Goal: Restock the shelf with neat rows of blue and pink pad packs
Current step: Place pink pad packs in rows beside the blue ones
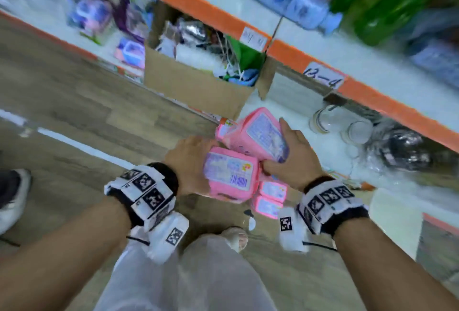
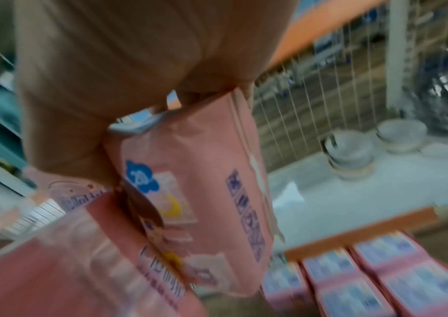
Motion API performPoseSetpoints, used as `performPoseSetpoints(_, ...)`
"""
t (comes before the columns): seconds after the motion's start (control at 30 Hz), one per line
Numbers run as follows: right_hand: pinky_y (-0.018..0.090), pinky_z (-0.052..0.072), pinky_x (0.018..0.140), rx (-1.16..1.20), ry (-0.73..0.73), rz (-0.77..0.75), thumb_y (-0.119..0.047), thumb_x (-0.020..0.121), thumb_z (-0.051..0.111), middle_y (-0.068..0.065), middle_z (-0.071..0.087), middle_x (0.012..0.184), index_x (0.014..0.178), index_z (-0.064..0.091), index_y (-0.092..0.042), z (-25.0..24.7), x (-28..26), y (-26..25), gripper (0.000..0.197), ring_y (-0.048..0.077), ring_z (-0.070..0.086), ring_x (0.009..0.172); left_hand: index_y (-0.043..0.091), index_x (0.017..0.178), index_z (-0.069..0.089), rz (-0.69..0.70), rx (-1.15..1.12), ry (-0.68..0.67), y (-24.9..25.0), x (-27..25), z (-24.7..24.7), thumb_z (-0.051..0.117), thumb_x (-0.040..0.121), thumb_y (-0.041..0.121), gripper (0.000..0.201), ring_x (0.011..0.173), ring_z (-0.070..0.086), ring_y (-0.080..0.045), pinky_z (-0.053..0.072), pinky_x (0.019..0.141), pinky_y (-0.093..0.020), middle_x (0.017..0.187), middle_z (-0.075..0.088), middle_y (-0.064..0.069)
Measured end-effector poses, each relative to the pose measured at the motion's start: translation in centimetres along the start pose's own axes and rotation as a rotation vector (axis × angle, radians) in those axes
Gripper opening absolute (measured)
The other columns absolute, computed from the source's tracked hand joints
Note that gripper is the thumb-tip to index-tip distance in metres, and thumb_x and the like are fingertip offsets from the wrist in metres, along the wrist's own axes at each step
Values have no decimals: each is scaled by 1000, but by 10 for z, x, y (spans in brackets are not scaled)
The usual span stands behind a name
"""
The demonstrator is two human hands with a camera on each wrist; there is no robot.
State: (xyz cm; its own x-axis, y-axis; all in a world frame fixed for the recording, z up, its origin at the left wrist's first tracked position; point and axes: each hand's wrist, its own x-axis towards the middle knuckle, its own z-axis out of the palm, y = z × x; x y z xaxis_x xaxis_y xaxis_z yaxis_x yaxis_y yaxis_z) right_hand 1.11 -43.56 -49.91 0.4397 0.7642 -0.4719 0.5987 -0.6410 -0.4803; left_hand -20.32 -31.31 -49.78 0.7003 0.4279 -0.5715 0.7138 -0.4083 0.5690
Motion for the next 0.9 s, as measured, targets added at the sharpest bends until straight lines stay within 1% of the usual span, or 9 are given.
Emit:
performPoseSetpoints(0.07, 27, 32, 96, 3, 53, -42, -34, 62, 76, 10, 40, 133, 148, 10, -28, -53, -27, -21, 108, 25, 40, 125, 25, 134, 38, 52, 64, 47, 43, -28, -39, 74, 45, 42, 97, 108, 50, -30, 45, 91, -38, 119, 43, -7)
performPoseSetpoints(0.2, 25, 32, 92, 15, 205, -164, -46, 53, 64, 9, 41, 134, 148, 14, -27, -144, -72, -53, 108, 23, 41, 124, 28, 125, 47, 171, 80, 182, 119, -73, -100, 63, 33, 55, 97, 89, 51, -16, 42, 81, -21, 96, 46, 7)
performPoseSetpoints(0.33, 21, 28, 81, 13, 332, -247, -49, 55, 63, 1, 43, 120, 147, 16, -31, -217, -105, -68, 105, 19, 43, 118, 30, 130, 45, 245, 216, 285, 183, -102, -144, 73, 41, 33, 93, 95, 50, -21, 43, 83, -27, 104, 42, 1)
performPoseSetpoints(0.47, 23, 32, 84, -8, 440, -343, -49, 56, 65, 0, 46, 119, 145, 23, -31, -279, -126, -80, 100, 18, 44, 119, 30, 136, 40, 304, 286, 374, 233, -117, -177, 67, 41, 43, 99, 103, 50, -18, 43, 91, -29, 115, 43, 2)
performPoseSetpoints(0.57, 24, 31, 92, -60, 543, -389, -50, 53, 59, 3, 47, 129, 144, 29, -26, -332, -130, -91, 98, 19, 42, 124, 29, 137, 39, 354, 260, 450, 263, -124, -209, 64, 42, 45, 99, 104, 51, -18, 44, 93, -31, 112, 42, 5)
performPoseSetpoints(0.67, 22, 30, 87, -48, 690, -383, -47, 53, 58, -1, 47, 114, 143, 33, -25, -381, -126, -105, 96, 21, 46, 116, 29, 137, 39, 420, 210, 553, 282, -123, -246, 67, 43, 41, 99, 109, 49, -17, 41, 97, -28, 117, 43, 5)
performPoseSetpoints(0.77, 23, 32, 85, -27, 811, -386, -48, 54, 58, -1, 46, 108, 142, 34, -27, -418, -115, -121, 94, 19, 47, 110, 27, 138, 39, 480, 177, 626, 292, -111, -284, 75, 47, 36, 98, 106, 46, -12, 35, 90, -21, 114, 41, 7)
performPoseSetpoints(0.83, 27, 33, 85, -62, 826, -370, -51, 57, 56, 4, 48, 108, 141, 35, -26, -435, -101, -135, 91, 24, 47, 109, 29, 138, 40, 507, 158, 664, 299, -99, -306, 73, 46, 39, 99, 106, 43, -9, 32, 89, -18, 115, 41, 8)
performPoseSetpoints(0.9, 34, 34, 91, -226, 780, -263, -57, 63, 52, 10, 51, 117, 139, 37, -27, -444, -81, -149, 84, 30, 44, 111, 33, 139, 38, 516, 189, 665, 306, -83, -321, 76, 49, 41, 98, 112, 42, -9, 31, 91, -17, 121, 40, 8)
